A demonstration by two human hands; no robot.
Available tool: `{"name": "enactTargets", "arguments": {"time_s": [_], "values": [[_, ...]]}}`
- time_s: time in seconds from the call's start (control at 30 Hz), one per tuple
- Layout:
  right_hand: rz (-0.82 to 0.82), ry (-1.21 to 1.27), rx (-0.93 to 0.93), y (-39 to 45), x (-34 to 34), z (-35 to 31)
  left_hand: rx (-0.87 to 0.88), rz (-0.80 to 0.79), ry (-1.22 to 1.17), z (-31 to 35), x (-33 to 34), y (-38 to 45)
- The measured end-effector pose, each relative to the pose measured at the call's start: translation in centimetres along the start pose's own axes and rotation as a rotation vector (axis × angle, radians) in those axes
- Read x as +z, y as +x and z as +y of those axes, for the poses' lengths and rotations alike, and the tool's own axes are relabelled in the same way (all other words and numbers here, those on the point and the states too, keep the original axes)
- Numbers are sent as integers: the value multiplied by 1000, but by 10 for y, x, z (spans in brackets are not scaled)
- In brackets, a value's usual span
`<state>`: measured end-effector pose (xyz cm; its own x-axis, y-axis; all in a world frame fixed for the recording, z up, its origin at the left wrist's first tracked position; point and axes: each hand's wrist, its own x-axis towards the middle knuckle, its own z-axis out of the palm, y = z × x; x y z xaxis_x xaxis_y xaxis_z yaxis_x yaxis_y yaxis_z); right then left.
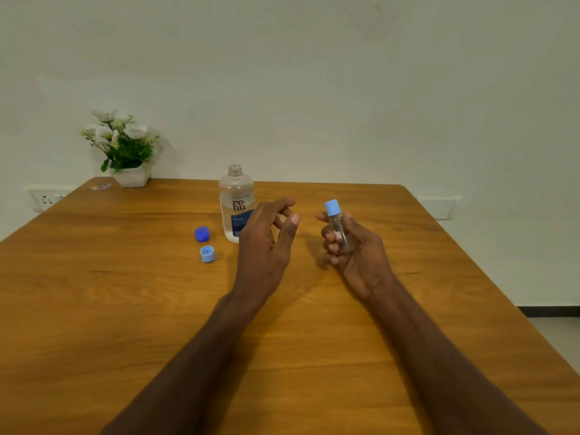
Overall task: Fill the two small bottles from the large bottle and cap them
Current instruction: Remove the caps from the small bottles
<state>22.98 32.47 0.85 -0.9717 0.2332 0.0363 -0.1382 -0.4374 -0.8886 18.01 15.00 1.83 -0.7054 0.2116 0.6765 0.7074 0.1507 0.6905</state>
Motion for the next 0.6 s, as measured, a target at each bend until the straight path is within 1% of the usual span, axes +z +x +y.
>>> {"name": "enactTargets", "arguments": {"time_s": [0.1,0.17,0.23,0.33,0.47,0.6], "values": [[-120,36,79,-2,7,0,13,-86,33,1,1,0],[-164,26,104,-3,9,0,41,-127,20,1,1,0],[-173,5,116,-3,8,-1,59,-160,10,0,1,0],[-138,12,134,-5,5,0,60,-190,-4,0,2,-2],[-159,-70,137,-7,6,0,7,-129,-71,0,2,-1],[-74,-221,102,-7,8,-1,-134,-28,-166,-6,-2,3]]}}
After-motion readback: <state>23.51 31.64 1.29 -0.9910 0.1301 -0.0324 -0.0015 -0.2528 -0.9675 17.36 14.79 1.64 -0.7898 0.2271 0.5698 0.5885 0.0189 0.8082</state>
